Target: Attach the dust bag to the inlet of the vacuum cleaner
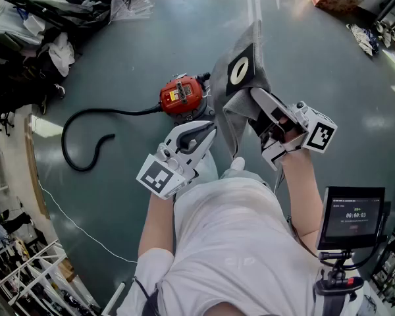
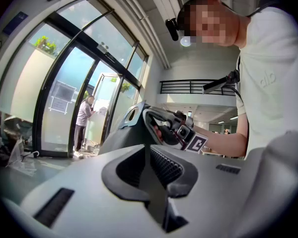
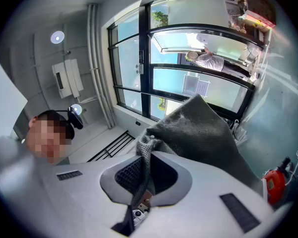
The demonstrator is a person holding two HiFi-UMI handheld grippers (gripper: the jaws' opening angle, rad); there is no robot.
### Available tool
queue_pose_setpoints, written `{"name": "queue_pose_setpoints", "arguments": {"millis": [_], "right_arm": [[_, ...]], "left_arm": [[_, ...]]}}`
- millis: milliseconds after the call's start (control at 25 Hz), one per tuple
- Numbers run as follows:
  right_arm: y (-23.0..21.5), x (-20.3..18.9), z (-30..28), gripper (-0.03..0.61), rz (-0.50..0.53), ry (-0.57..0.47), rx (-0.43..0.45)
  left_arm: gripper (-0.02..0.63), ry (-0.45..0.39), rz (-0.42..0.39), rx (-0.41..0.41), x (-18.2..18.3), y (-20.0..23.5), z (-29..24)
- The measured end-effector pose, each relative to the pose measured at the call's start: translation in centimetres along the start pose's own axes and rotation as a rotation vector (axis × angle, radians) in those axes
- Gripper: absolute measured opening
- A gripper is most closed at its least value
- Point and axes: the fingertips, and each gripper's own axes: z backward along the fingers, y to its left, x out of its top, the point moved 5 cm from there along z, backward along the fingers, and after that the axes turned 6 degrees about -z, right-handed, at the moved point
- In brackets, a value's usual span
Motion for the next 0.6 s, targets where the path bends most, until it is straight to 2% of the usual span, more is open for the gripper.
{"name": "queue_pose_setpoints", "arguments": {"millis": [200,360,400,520,600], "right_arm": [[-4.4,2.2,-6.9,0.015,0.05,-0.009,-0.049],[-10.5,2.8,-11.0,0.014,0.096,-0.002,-0.116],[-11.7,2.8,-11.7,0.014,0.106,0.005,-0.116],[-14.0,3.4,-13.4,0.014,0.146,0.073,-0.097],[-14.8,4.5,-14.6,0.014,0.173,0.171,-0.072]], "left_arm": [[0.02,-0.008,0.055,0.074,-0.4,10.9,3.2],[0.025,-0.016,0.086,0.063,-2.6,18.5,3.8],[0.054,-0.013,0.087,0.059,-3.2,19.9,3.7],[0.096,-0.003,0.072,0.066,-4.0,23.5,3.8],[0.14,-0.003,0.061,0.069,-3.4,25.9,4.0]]}}
